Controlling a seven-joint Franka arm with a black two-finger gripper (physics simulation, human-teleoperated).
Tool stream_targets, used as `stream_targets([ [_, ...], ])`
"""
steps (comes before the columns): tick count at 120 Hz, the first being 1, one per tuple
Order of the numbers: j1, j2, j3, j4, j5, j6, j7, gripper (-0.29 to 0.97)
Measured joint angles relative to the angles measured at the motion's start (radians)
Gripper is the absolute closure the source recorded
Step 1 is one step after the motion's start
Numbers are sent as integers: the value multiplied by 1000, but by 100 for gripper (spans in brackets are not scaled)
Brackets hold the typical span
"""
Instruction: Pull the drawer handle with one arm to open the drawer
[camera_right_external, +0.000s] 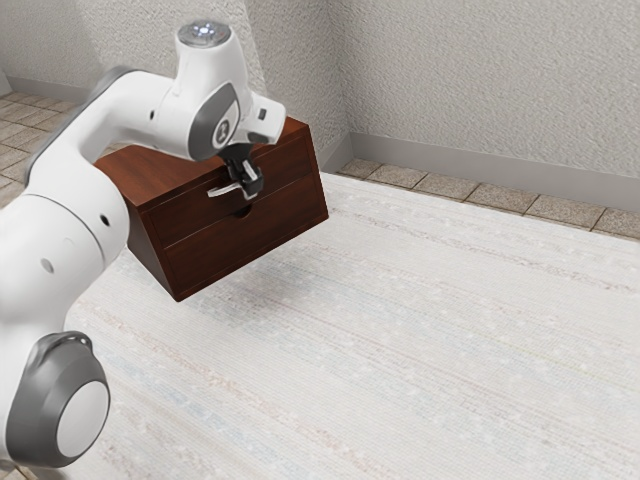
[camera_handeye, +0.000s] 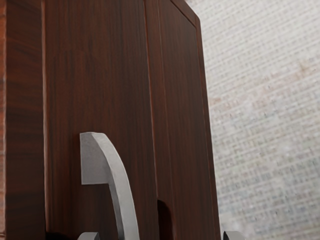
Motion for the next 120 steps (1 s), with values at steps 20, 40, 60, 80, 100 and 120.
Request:
stream_targets([
  [20,0,1,-1,-9,-4,4,1,47],
  [40,0,-1,-1,-13,-7,6,2,56],
  [60,0,-10,-2,-26,-7,5,2,61],
  [80,-2,-31,-2,-48,-5,1,3,64],
  [100,-9,-49,-10,-63,-5,-9,4,65],
  [120,-22,-51,-32,-64,-2,-27,4,66],
])
